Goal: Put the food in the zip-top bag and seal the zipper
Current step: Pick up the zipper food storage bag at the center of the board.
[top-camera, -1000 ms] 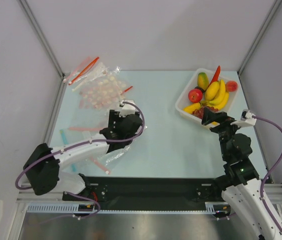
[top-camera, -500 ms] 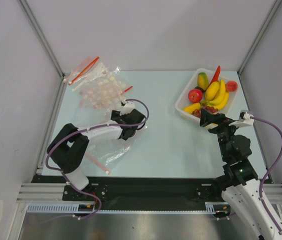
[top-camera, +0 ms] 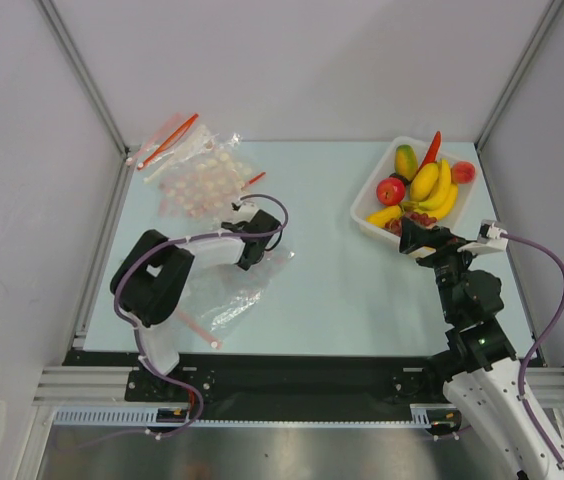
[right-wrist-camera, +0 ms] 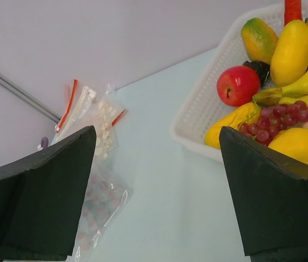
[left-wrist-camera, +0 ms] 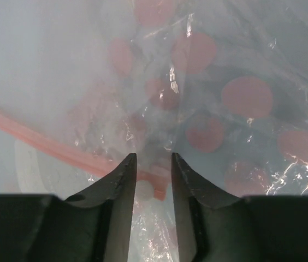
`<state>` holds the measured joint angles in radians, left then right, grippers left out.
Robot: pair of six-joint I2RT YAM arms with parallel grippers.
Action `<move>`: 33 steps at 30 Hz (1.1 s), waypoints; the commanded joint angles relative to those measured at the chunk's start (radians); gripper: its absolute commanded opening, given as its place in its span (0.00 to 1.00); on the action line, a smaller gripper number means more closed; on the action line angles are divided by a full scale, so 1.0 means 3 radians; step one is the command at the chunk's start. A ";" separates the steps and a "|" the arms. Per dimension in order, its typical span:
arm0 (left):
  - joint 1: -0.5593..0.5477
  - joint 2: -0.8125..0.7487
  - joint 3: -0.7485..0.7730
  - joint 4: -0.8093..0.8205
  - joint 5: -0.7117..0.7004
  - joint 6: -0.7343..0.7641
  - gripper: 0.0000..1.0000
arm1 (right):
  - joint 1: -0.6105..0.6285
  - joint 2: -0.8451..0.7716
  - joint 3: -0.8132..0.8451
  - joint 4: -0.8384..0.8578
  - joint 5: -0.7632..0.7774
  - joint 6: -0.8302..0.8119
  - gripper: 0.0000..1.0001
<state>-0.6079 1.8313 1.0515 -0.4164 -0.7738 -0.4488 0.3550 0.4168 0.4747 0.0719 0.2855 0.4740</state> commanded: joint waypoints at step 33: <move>-0.0459 -0.0932 -0.0208 0.0263 -0.0269 0.0294 0.86 | -0.0017 0.0237 0.0003 0.0318 -0.0696 -0.0072 1.00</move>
<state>-0.7799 1.4654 0.9146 -0.2749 -0.8352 -0.3408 0.3519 0.4862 0.4713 0.1173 0.0944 0.4664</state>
